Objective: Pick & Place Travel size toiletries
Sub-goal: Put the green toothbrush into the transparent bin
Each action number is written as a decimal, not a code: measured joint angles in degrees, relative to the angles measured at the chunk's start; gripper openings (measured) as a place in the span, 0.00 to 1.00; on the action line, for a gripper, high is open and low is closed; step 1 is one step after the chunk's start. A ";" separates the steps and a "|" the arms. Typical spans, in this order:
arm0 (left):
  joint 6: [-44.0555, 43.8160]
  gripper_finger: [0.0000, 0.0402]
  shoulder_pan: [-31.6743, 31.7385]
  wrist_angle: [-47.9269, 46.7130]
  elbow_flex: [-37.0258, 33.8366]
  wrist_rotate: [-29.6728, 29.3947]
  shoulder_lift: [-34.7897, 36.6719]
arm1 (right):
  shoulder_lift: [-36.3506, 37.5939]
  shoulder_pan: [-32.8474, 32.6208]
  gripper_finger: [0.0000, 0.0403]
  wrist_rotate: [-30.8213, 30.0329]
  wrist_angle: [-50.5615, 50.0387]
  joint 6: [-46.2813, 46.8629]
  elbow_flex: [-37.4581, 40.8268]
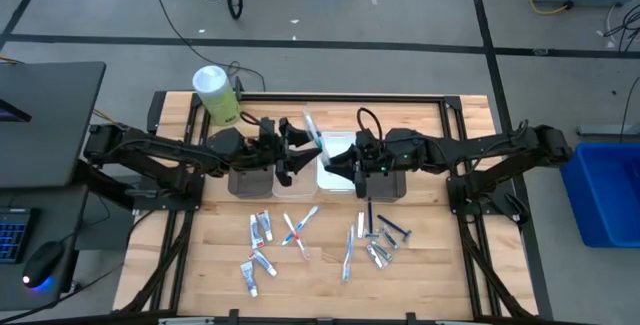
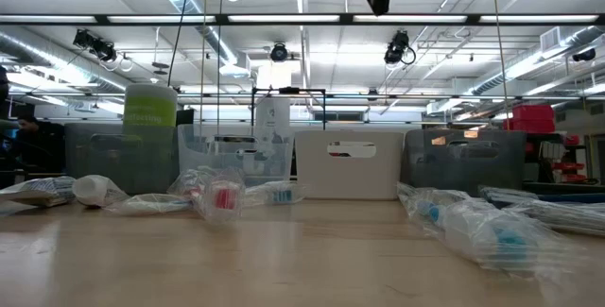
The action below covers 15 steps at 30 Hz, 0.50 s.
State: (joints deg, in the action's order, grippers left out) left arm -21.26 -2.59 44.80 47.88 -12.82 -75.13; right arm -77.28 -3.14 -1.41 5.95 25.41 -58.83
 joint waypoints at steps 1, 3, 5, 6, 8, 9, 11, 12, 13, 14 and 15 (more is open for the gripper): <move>0.02 0.61 0.00 0.04 0.00 -0.02 0.00 | 0.00 -0.02 0.22 0.02 -0.30 0.00 0.00; 0.00 0.57 0.00 0.24 0.00 -0.02 0.02 | 0.00 -0.02 0.22 0.02 -0.56 0.00 0.00; 0.01 0.51 -0.04 0.18 0.00 -0.02 0.02 | 0.00 -0.02 0.22 0.02 -0.61 0.00 0.00; 0.09 0.49 -0.04 0.17 0.00 -0.02 0.02 | 0.00 -0.02 0.23 0.02 -0.61 -0.02 0.00; 0.55 0.43 -0.02 0.16 0.00 -0.04 0.02 | 0.00 -0.02 0.23 0.02 -0.61 -0.55 0.00; 0.59 0.40 -0.02 0.13 0.00 -0.04 0.02 | 0.00 -0.02 0.23 0.02 -0.61 -0.83 0.00; 0.61 0.34 -0.02 0.13 0.00 -0.04 0.02 | 0.00 -0.02 0.22 0.05 -0.61 -0.90 0.00; 0.61 0.31 -0.02 0.11 0.00 -0.04 0.02 | 0.00 -0.02 0.22 0.04 -0.61 -0.92 0.00; 0.61 0.29 -0.02 0.07 0.00 -0.04 0.02 | 0.00 -0.02 0.22 0.05 -0.61 -0.92 0.00; 0.61 0.26 -0.02 0.07 0.00 -0.04 0.02 | 0.00 -0.02 0.22 0.04 -0.61 -0.92 0.00; 0.61 0.24 -0.02 0.07 0.00 -0.04 0.02 | 0.00 -0.02 0.22 0.06 -0.61 -0.92 0.00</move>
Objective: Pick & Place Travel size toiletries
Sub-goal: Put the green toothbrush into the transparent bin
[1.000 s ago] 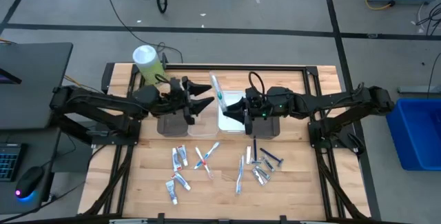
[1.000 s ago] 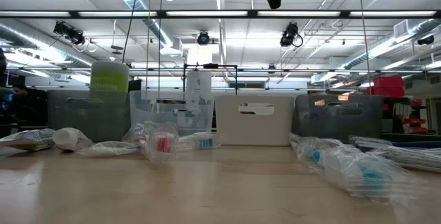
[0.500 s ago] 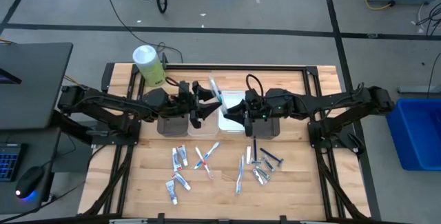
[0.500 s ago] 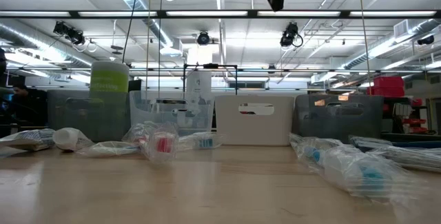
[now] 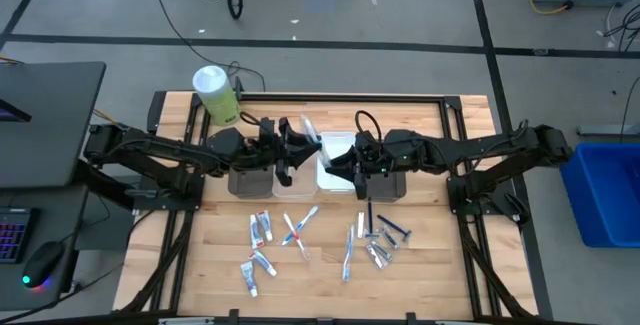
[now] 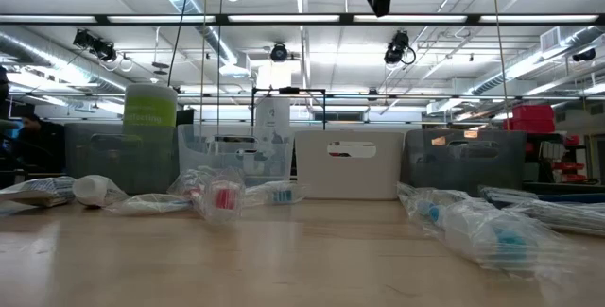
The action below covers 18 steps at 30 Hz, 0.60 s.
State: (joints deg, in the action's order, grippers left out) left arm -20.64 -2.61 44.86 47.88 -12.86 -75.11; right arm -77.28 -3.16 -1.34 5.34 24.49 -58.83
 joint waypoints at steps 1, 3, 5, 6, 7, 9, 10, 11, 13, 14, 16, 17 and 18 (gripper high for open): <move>0.01 0.22 0.00 -0.01 0.00 0.01 0.00 | 0.00 0.00 0.22 0.00 0.00 0.00 0.00; 0.01 0.17 0.00 -0.02 0.00 0.01 0.00 | 0.00 0.00 0.23 0.03 0.00 -0.01 0.00; 0.02 0.13 0.04 -0.04 0.00 0.22 0.00 | 0.00 0.00 0.23 0.07 0.02 -0.04 0.00; 0.04 0.11 0.04 -0.06 0.00 0.24 0.00 | 0.00 -0.02 0.23 0.13 0.02 -0.02 0.00; 0.04 0.09 0.04 -0.09 0.00 0.24 0.00 | 0.00 -0.02 0.23 0.13 0.02 -0.02 0.00; 0.07 0.07 0.04 -0.30 0.00 0.22 0.00 | 0.00 -0.02 0.23 0.15 0.01 -0.02 0.00; 0.04 0.07 0.04 -0.33 0.00 0.21 0.00 | 0.00 -0.02 0.23 0.14 0.00 0.00 0.00; 0.04 0.07 0.04 -0.33 0.00 0.20 0.00 | 0.00 -0.02 0.23 0.13 0.02 0.00 0.00; 0.00 0.08 0.04 -0.33 0.00 0.20 0.00 | 0.00 -0.02 0.24 0.13 0.00 0.02 0.00; 0.00 0.09 0.04 -0.35 0.00 0.18 0.00 | 0.00 -0.02 0.25 0.13 0.00 0.02 0.00; 0.00 0.10 0.04 -0.35 0.00 -0.02 0.00 | 0.00 -0.02 0.27 0.13 0.02 0.02 0.00; 0.00 0.09 0.04 -0.39 0.00 -0.10 0.00 | 0.00 0.00 0.29 0.13 0.02 0.02 0.00; -0.01 0.09 0.03 -0.41 0.00 -0.19 0.00 | 0.00 0.00 0.31 0.27 0.02 0.02 0.00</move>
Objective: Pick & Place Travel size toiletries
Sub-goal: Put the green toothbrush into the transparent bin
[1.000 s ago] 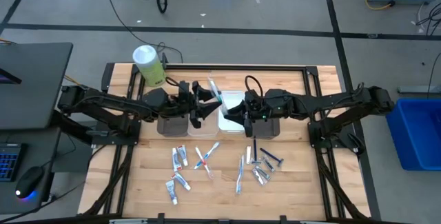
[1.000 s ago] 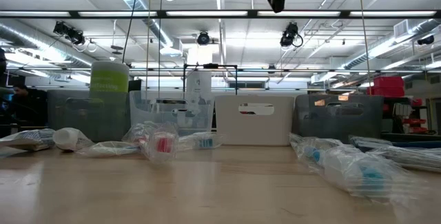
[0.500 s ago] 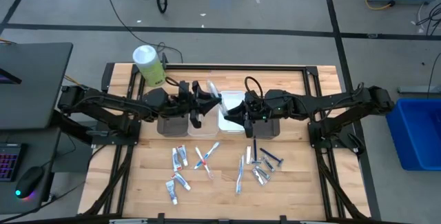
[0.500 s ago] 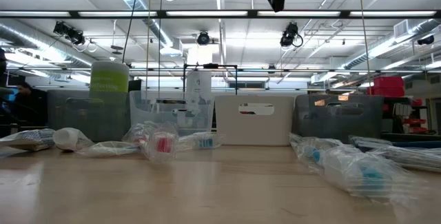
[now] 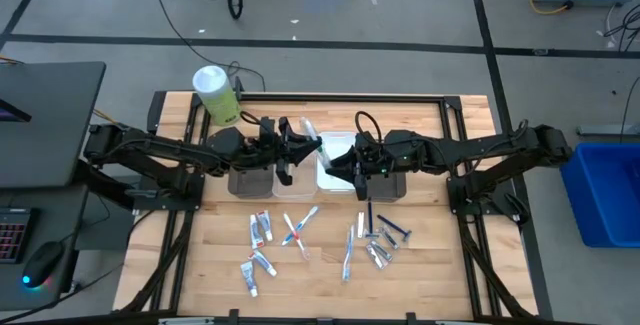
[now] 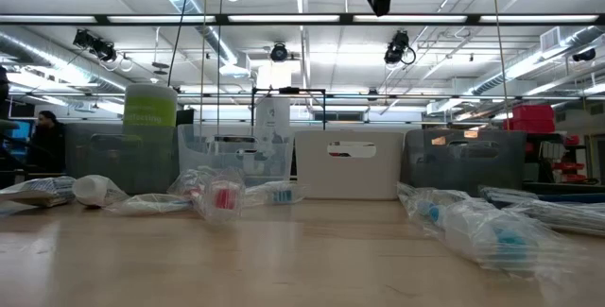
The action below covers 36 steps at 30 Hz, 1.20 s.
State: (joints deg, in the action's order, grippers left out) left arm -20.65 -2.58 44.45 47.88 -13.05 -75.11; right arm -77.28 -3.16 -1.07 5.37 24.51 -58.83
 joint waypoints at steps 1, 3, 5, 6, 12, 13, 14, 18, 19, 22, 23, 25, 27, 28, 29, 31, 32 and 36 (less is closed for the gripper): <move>-0.07 0.08 -0.01 0.00 0.00 0.00 0.00 | 0.10 0.02 0.33 0.54 -0.01 -0.16 0.00; -0.08 0.07 -0.06 0.03 0.00 -0.25 0.02 | 0.47 0.02 0.38 1.54 0.00 -1.20 0.00; -0.01 0.07 -0.06 -0.04 0.00 -0.27 0.15 | 1.12 0.01 0.44 1.61 -0.02 -1.33 0.00; -0.01 0.07 -0.06 -0.25 0.00 -0.27 0.33 | 1.55 0.02 0.47 1.61 -0.02 -1.45 0.00; -1.01 0.09 -0.03 -2.80 0.03 -0.24 2.53 | 5.04 0.09 0.60 1.61 -1.74 -3.11 -0.02; -1.79 0.09 -0.04 -4.59 0.03 -0.29 3.54 | 5.81 0.10 0.61 1.61 -2.77 -3.40 -0.02; -2.89 0.09 -0.06 -7.04 0.02 -0.41 4.57 | 6.46 0.13 0.62 1.59 -3.63 -3.61 -0.02; -5.95 0.07 -0.03 -17.92 0.02 -2.24 8.83 | 8.46 0.13 0.60 -0.27 -7.19 -4.35 -0.04; -6.65 0.07 -0.03 -20.46 0.02 -2.99 10.02 | 8.84 0.13 0.59 -0.33 -7.64 -4.50 -0.04; -7.89 0.09 0.01 -27.76 0.01 -4.58 12.93 | 9.15 0.13 0.56 -0.33 -8.45 -4.68 -0.04; -8.49 0.09 0.01 -29.48 -0.04 -4.93 13.53 | 9.14 0.13 0.55 -0.33 -8.76 -4.70 -0.04; -10.03 0.10 0.16 -32.29 0.11 -5.69 14.21 | 9.14 0.13 0.54 -0.33 -9.14 -4.72 -0.04; -11.81 0.10 0.59 -35.60 -0.08 -5.96 14.84 | 9.14 0.13 0.52 -0.33 -9.51 -4.72 -0.04; -12.87 0.09 0.87 -36.47 0.03 -6.04 14.84 | 9.11 0.13 0.52 -0.33 -9.68 -4.80 -0.04; -13.92 0.09 1.21 -38.24 0.07 -6.04 14.86 | 9.09 0.13 0.51 -0.33 -9.78 -4.87 -0.04; -16.14 0.09 1.93 -42.07 0.02 -6.12 14.43 | 9.09 0.13 0.50 -0.33 -9.81 -5.02 -0.04; -16.64 0.09 2.23 -43.47 0.02 -6.32 13.85 | 9.09 0.13 0.50 -0.33 -9.87 -5.28 -0.04; -18.20 0.11 3.68 -48.77 0.03 -5.97 11.73 | 9.09 0.13 0.48 -0.32 -10.09 -5.94 -0.04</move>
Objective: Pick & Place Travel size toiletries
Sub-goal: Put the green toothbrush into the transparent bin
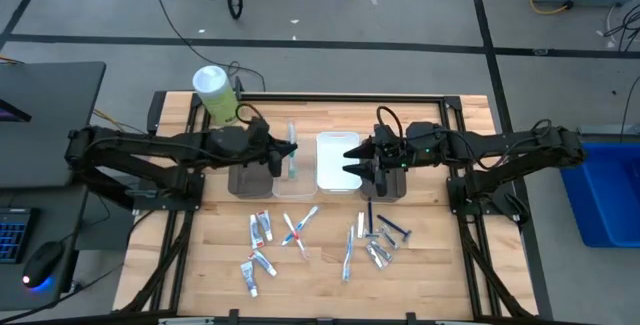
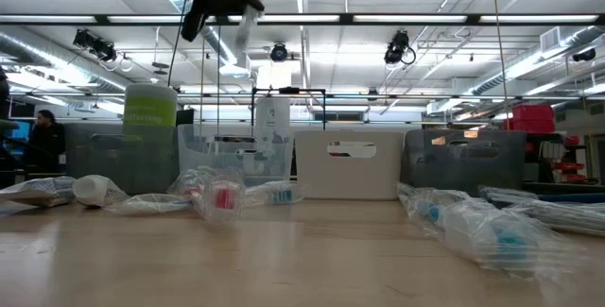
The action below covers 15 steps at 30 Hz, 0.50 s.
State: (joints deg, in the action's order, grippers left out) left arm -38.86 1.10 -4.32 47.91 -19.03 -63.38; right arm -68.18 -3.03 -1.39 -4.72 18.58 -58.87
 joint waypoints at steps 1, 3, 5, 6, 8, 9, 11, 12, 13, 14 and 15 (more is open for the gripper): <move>-0.42 0.11 0.45 -1.18 0.01 0.68 -0.72 | 0.00 0.00 0.48 -0.02 -0.19 -0.03 0.00; -1.19 0.11 1.30 -2.72 -0.03 2.15 -2.49 | 0.00 0.00 0.48 -0.02 -0.38 -0.03 0.00; -1.32 0.11 2.00 -3.52 -0.03 3.30 -4.07 | 0.00 0.00 0.48 -0.02 -0.58 -0.03 0.00; -1.44 0.10 2.41 -3.81 -0.03 3.81 -4.79 | 0.00 0.00 0.47 -0.02 -0.78 -0.03 0.00; -1.59 0.10 3.10 -4.36 -0.03 4.47 -6.39 | 0.00 0.00 0.47 -0.02 -1.51 -0.01 0.00; -1.48 0.10 3.46 -4.53 -0.03 5.02 -7.13 | 0.00 0.00 0.47 -0.02 -1.75 -0.02 0.00; -0.86 0.10 3.94 -4.30 -0.03 5.70 -8.63 | 0.00 0.00 0.46 -0.02 -2.16 -0.03 0.00; -0.62 0.11 4.10 -4.49 -0.03 5.92 -9.44 | 0.00 0.00 0.46 -0.02 -2.42 -0.02 0.00; -0.26 0.11 4.23 -4.84 -0.03 6.19 -10.22 | -0.02 0.00 0.46 -0.02 -2.59 -0.03 0.00; 0.04 0.12 4.39 -5.02 -0.03 6.47 -10.98 | -0.02 0.00 0.46 -0.02 -2.77 -0.02 0.00; 0.03 0.13 4.55 -5.32 -0.03 6.83 -11.61 | -0.02 0.00 0.45 -0.02 -2.87 -0.03 0.00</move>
State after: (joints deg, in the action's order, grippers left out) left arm -38.83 5.65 -9.64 47.88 -12.19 -74.99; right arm -68.20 -3.03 -1.41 -7.60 18.55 -58.87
